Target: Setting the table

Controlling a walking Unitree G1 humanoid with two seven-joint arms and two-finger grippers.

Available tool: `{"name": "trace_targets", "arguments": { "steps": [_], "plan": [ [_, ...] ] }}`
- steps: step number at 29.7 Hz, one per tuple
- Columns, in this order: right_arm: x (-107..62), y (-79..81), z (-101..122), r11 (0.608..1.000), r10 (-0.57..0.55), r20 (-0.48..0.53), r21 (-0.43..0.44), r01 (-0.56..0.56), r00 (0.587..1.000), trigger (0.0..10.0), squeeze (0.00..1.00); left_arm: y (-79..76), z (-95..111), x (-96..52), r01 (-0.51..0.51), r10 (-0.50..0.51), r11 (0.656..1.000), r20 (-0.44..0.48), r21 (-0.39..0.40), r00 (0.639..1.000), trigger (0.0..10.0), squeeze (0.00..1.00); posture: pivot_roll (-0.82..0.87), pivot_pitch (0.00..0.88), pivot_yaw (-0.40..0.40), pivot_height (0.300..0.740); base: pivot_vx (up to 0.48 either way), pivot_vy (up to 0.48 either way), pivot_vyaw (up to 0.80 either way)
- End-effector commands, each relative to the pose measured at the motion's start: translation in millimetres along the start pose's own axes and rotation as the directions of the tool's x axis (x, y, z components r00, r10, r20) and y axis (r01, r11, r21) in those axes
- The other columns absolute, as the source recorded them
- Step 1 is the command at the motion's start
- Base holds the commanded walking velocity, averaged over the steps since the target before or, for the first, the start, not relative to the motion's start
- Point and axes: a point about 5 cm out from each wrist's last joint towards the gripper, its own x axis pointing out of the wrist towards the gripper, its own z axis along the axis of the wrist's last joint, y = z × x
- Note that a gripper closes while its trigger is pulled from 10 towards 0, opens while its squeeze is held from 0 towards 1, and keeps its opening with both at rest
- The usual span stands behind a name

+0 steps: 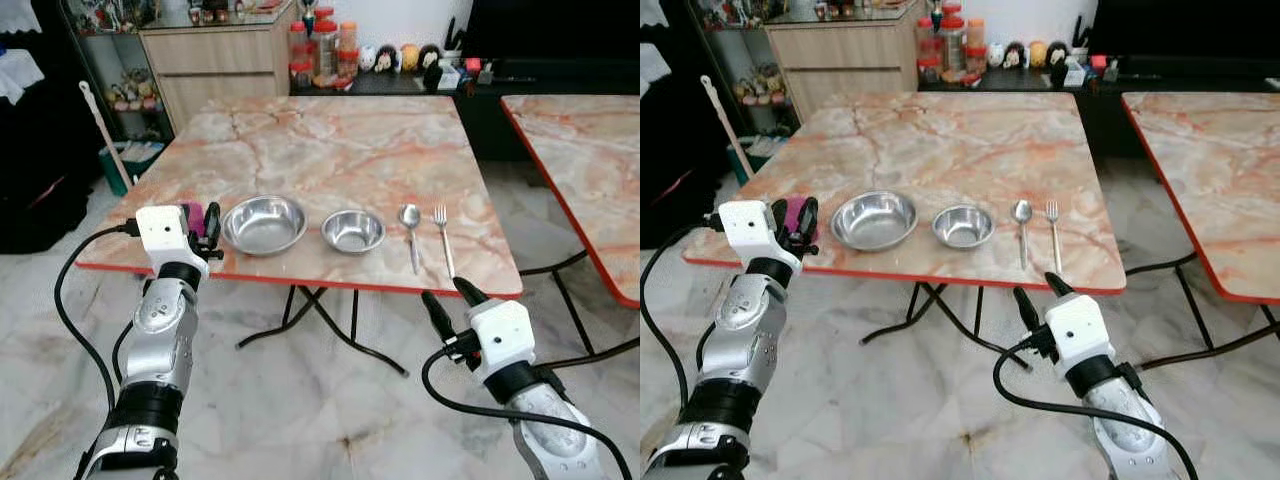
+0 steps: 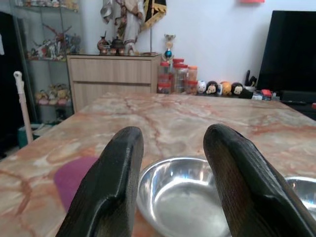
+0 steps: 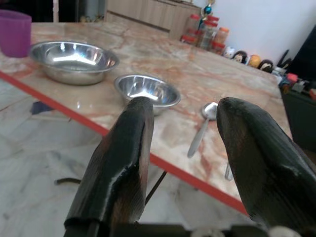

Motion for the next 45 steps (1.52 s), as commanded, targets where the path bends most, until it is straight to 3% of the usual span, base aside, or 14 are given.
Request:
{"name": "trace_targets", "arguments": {
  "steps": [1, 28, 34, 38, 41, 43, 45],
  "plan": [
    [0.2, -1.5, -1.9, 1.000, -0.010, -0.003, 0.007, 0.010, 1.000, 10.0, 0.00, 2.5, 1.6, 2.1, 0.004, -0.005, 1.000, 0.001, 0.023, 1.000, 10.0, 0.00, -0.10, 0.000, 0.063, 0.740, 0.386, 0.000, 0.00],
    [4.5, -3.6, -0.1, 1.000, -0.016, 0.012, 0.008, 0.015, 1.000, 10.0, 0.00, 4.9, 4.4, 3.4, -0.001, 0.001, 1.000, 0.008, 0.027, 1.000, 10.0, 0.00, -0.09, 0.015, 0.057, 0.740, 0.360, 0.000, 0.00],
    [5.4, -3.4, 0.8, 1.000, -0.015, 0.016, 0.011, 0.015, 1.000, 10.0, 0.00, 2.4, 2.3, -3.6, -0.008, 0.007, 1.000, -0.062, -0.016, 0.998, 10.0, 0.00, -0.09, 0.024, 0.063, 0.740, 0.000, 0.000, 0.00],
    [5.0, -3.4, 0.2, 1.000, -0.016, 0.016, 0.012, 0.016, 1.000, 10.0, 0.00, 2.1, 4.0, -10.5, -0.091, 0.077, 0.993, -0.161, -0.079, 0.984, 10.0, 0.00, -0.09, 0.024, 0.063, 0.740, 0.000, 0.000, 0.00],
    [4.9, -3.1, -0.1, 1.000, -0.015, 0.016, 0.014, 0.015, 1.000, 10.0, 0.00, -0.9, 8.2, -14.0, -0.098, 0.084, 0.993, -0.204, -0.060, 0.975, 10.0, 0.00, -0.08, 0.027, 0.064, 0.740, 0.000, 0.000, 0.00],
    [5.0, -2.8, 0.0, 1.000, -0.014, 0.016, 0.015, 0.014, 1.000, 10.0, 0.00, -9.5, 14.2, -16.7, -0.084, 0.060, 0.992, -0.241, -0.091, 0.969, 10.0, 0.00, -0.08, 0.027, 0.064, 0.740, 0.000, 0.000, 0.00],
    [5.0, -2.7, -0.1, 1.000, -0.014, 0.016, 0.015, 0.013, 1.000, 10.0, 0.00, -12.2, 11.3, -20.2, -0.080, 0.059, 0.995, -0.314, -0.056, 0.948, 10.0, 0.00, -0.08, 0.027, 0.066, 0.740, 0.000, 0.000, 0.00]
  ]
}}
